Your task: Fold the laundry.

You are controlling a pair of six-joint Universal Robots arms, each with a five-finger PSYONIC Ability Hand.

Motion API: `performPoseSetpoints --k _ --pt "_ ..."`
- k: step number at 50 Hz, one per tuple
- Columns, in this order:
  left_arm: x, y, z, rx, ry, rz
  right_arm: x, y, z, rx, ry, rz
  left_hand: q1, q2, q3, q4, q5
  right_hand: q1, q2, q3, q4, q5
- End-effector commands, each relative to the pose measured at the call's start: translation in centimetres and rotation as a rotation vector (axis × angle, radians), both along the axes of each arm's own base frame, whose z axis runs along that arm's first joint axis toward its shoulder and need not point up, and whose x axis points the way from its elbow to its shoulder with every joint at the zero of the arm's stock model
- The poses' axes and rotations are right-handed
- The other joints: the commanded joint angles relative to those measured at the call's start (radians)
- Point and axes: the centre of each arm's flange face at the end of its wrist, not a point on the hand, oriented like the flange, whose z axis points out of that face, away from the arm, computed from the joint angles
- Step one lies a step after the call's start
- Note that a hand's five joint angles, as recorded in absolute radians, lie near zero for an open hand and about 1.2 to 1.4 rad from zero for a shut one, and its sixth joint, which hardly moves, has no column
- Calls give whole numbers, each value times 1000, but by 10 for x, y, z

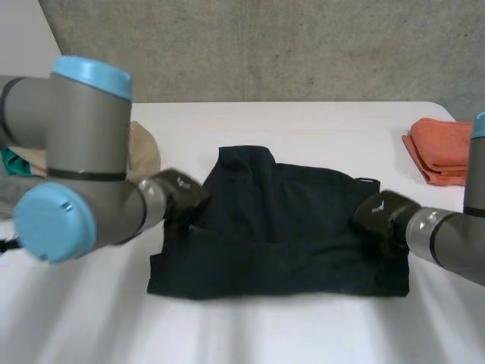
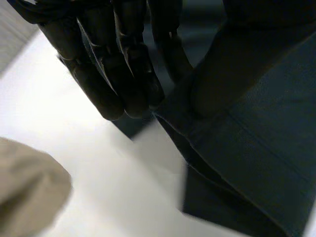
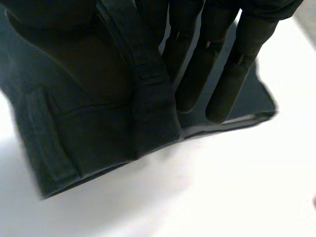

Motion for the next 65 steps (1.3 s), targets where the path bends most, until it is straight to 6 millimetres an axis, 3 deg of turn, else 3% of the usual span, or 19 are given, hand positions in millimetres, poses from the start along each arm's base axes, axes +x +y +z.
performPoseSetpoints --k 1,5,8,12,13,15,19,22,24,29,35,48,50,55,65 --pt "-14 -3 -13 74 -42 -18 7 5 -8 -15 -14 -26 235 200 210 201 235 277 237 196 197 205" --pt "-11 11 -22 139 -97 -29 6 19 -15 -1 16 19 235 200 210 201 235 277 237 196 197 205" --pt "-8 12 -17 125 -96 -22 5 25 -15 -4 27 41 235 200 210 201 235 277 237 196 197 205" --pt "-4 7 -5 58 -65 4 3 34 -17 -3 42 68 -248 -283 -273 -282 -248 277 237 196 197 205" --pt "-2 3 1 20 -36 16 1 37 -17 -5 46 75 -513 -548 -538 -547 -514 277 237 196 197 205" --pt "-2 -4 7 -28 -6 27 -1 39 -16 -14 47 78 -776 -811 -801 -810 -777 277 237 196 197 205" --pt "-2 -26 15 -158 80 55 -5 42 -13 -44 43 96 -895 -930 -920 -928 -895 277 237 196 197 205" --pt "-5 -46 14 -242 133 59 -8 43 -10 -65 32 95 -866 -901 -890 -899 -866 277 237 196 197 205" --pt "-7 -60 1 -253 141 55 -9 43 -9 -72 29 91 -810 -845 -835 -844 -811 277 237 196 197 205" --pt "-10 -66 -31 -150 97 27 -14 44 -7 -79 8 65 -692 -727 -717 -726 -693 277 237 196 197 205" --pt "-15 -69 -54 -71 98 -19 -15 47 -12 -76 -3 60 -578 -613 -603 -612 -578 277 237 196 197 205" --pt "-22 -70 -77 -54 88 -40 -16 47 -17 -84 -11 49 -469 -505 -494 -503 -470 277 237 196 197 205" --pt "-22 -72 -79 -66 79 -29 -16 47 -18 -85 -13 50 -358 -393 -383 -392 -359 277 237 196 197 205" --pt "-21 -80 -84 -129 49 10 -15 48 -17 -87 -17 52 235 200 210 201 234 277 237 196 197 205" --pt "-8 -70 -77 -171 -71 133 -15 50 -14 -92 -23 50 235 200 210 201 235 277 237 196 197 205"
